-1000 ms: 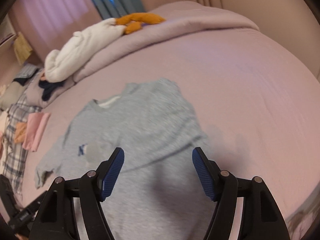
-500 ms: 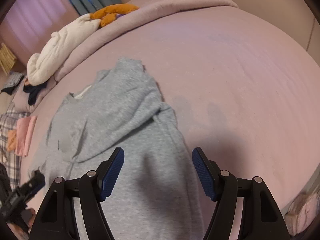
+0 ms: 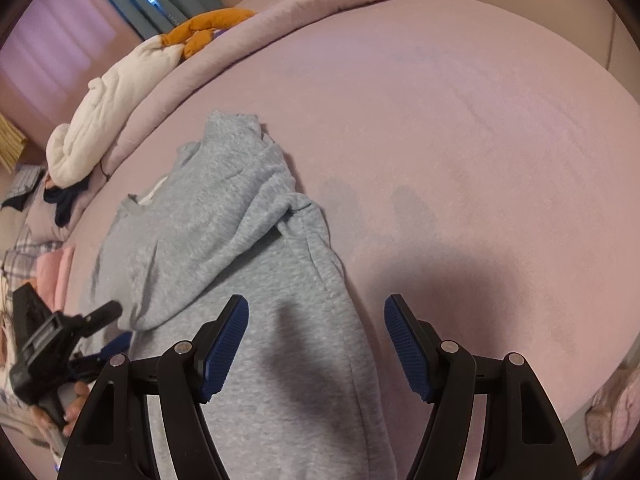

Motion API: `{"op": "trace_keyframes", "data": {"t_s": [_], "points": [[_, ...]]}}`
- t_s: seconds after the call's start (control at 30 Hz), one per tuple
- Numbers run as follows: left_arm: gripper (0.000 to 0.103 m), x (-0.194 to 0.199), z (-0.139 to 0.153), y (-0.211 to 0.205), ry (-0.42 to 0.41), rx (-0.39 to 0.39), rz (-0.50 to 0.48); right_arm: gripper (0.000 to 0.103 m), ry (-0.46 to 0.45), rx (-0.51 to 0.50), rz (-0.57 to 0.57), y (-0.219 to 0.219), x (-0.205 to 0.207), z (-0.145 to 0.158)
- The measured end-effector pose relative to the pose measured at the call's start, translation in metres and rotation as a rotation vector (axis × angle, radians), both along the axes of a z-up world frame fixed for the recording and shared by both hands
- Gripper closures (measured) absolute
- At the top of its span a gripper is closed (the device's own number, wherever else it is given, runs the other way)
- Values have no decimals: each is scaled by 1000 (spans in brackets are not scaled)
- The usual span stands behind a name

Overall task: Fold small clothes
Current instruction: 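Grasp the folded sleeve cuff with the left gripper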

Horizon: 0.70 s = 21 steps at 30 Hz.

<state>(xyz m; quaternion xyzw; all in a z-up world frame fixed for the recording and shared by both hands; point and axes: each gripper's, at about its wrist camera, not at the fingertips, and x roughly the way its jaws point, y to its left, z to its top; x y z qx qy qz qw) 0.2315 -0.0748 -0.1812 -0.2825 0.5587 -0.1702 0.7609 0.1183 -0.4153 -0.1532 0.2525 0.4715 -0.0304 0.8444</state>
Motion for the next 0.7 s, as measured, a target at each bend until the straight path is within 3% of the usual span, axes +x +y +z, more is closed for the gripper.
{"op": "trace_keyframes", "data": {"t_s": [0.03,0.17,0.3,0.57,0.7], "points": [[29,2,1,-2,-14,2,1,33,3,0,-1,0,1,-1],[67,15,3,-11,-29,17,4,33,9,16,-4,-1,4,-4],[82,20,9,-12,-33,73,9,33,-2,27,-7,1,5,-1],[86,20,88,11,-246,113,48,33,-39,21,18,9,10,19],[86,24,110,29,-303,140,83,33,-63,23,33,13,17,25]]}}
